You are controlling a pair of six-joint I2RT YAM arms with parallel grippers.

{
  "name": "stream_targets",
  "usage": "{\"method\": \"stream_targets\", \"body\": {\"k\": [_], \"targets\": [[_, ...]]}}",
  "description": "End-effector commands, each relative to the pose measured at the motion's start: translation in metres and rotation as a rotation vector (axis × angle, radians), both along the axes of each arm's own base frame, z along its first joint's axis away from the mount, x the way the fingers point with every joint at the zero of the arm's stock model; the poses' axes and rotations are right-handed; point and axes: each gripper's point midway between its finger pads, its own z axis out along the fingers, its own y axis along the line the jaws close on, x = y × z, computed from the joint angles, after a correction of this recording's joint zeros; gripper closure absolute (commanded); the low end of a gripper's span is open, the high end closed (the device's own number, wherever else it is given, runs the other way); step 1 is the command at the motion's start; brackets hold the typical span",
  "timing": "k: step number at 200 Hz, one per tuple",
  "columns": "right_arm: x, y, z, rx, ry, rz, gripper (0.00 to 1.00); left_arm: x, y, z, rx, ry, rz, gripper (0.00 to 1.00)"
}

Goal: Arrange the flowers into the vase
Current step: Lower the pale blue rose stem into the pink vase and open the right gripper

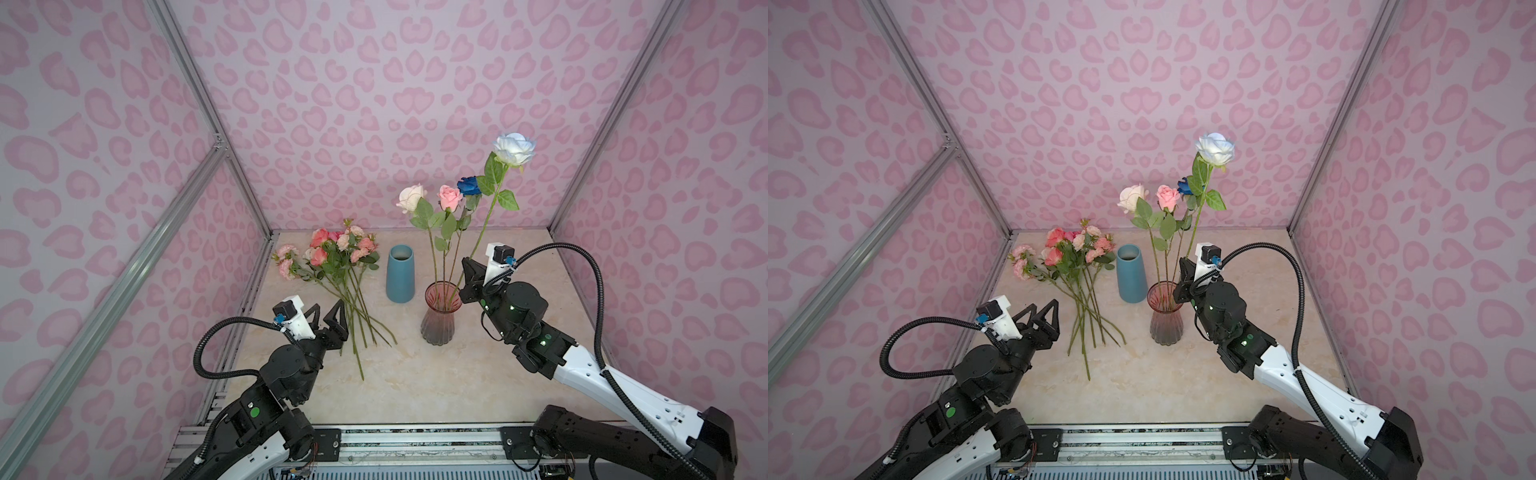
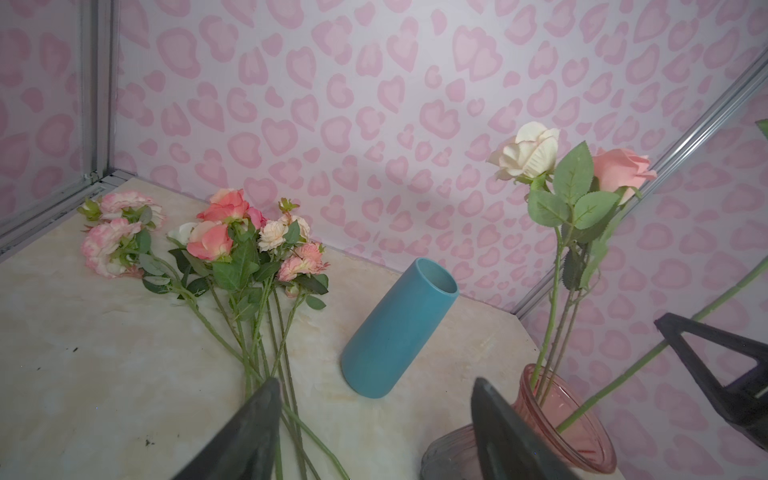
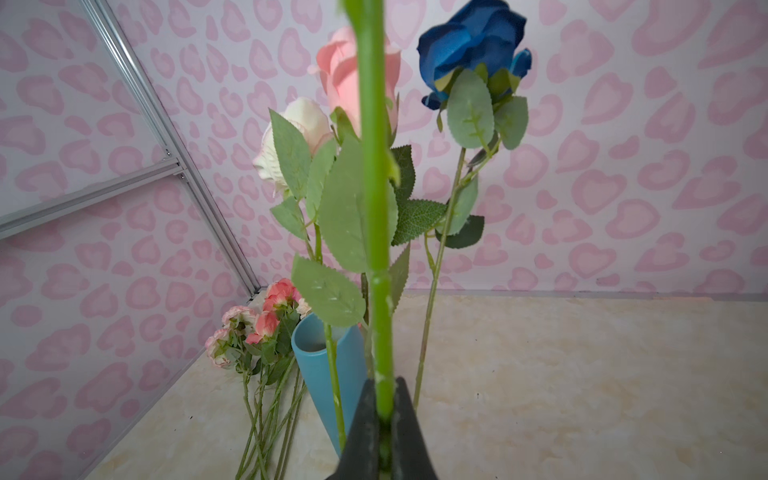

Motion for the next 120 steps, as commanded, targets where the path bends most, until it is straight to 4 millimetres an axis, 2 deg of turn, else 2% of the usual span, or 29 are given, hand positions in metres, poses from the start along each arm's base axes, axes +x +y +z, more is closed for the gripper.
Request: {"method": "stream_targets", "body": {"k": [1,29,54,99,120], "targets": [[-0.003,0.0,-0.014,0.022,0.033,0.0,0.94,0.004,0.003,0.003,-0.027,-0.001,0.034,0.27],[-0.004,0.006,-0.042,-0.021,0.118,0.026,0.88,0.007,0.0,-0.004,-0.003,0.025,0.041,0.27],[-0.005,0.004,-0.057,-0.028,0.159,0.01,0.88,0.01,-0.003,-0.009,-0.002,0.036,0.036,0.27],[-0.01,0.011,-0.073,-0.012,0.207,0.029,0.85,0.013,-0.004,-0.015,0.011,0.051,0.052,0.27],[-0.017,0.012,-0.07,-0.014,0.206,0.034,0.82,0.015,-0.005,-0.02,0.025,0.062,0.056,0.27]]}}
